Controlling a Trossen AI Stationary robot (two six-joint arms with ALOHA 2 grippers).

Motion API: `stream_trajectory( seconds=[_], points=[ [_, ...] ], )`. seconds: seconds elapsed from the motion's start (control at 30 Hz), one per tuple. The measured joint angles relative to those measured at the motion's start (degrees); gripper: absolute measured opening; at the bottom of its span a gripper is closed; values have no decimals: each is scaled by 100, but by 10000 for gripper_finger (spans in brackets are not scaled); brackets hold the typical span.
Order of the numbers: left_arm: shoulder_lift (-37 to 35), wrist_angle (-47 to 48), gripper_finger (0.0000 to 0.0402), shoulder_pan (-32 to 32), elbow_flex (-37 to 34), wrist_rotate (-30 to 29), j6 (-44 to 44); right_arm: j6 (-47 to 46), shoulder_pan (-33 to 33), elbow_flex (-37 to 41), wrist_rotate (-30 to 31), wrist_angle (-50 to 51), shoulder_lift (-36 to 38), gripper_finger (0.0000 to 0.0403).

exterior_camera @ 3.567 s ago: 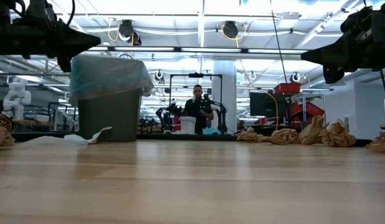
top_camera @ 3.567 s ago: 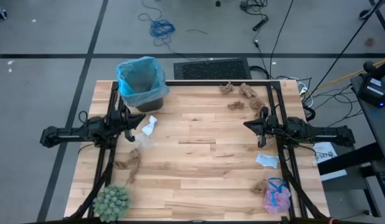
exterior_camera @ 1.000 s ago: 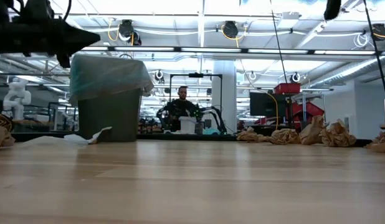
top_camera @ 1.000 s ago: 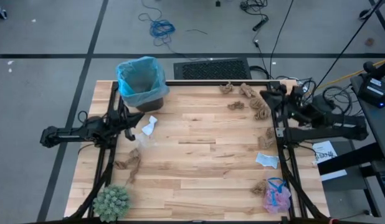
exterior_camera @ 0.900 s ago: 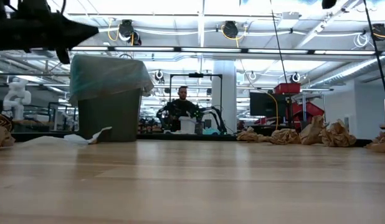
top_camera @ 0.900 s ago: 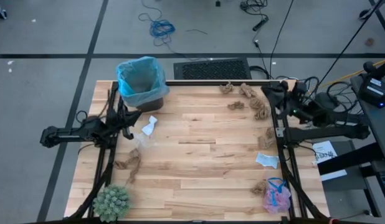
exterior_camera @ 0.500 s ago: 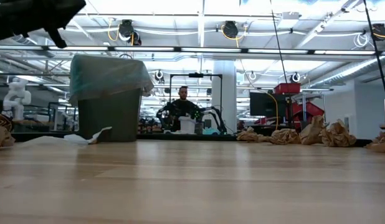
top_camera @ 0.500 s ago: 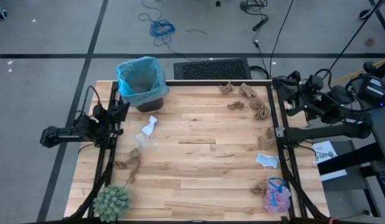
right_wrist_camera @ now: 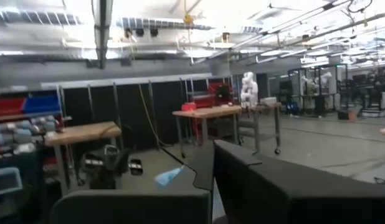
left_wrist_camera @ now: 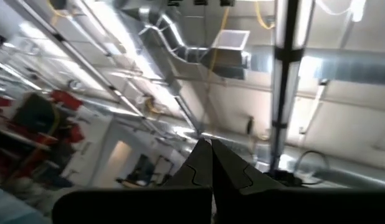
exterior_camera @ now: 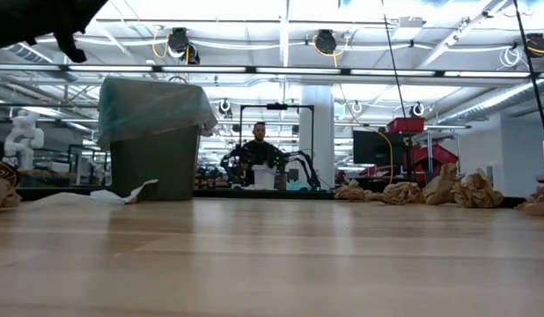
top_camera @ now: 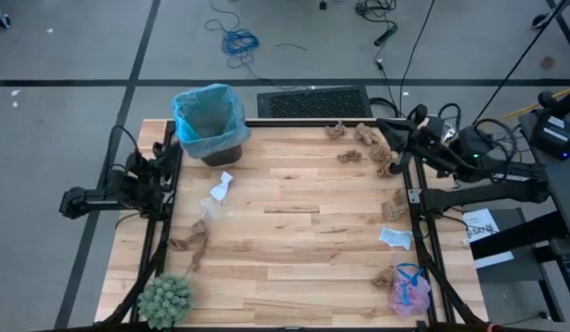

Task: Pick and place trash into bin
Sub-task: Move the brown trash bin to the top center

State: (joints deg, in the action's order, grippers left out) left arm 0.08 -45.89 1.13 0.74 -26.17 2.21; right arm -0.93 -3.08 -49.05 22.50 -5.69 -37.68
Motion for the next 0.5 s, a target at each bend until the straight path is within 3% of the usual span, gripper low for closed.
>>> stream_trajectory(
  seconds=[0.13, 0.5],
  points=[
    [260, 36, 0, 0, 171, -350, -398, -128, -142, 8, 3, -10, -52, 0],
    [1653, 139, 0, -2, 1092, -488, -566, -275, -367, 8, -2, -11, -100, 0]
  ],
)
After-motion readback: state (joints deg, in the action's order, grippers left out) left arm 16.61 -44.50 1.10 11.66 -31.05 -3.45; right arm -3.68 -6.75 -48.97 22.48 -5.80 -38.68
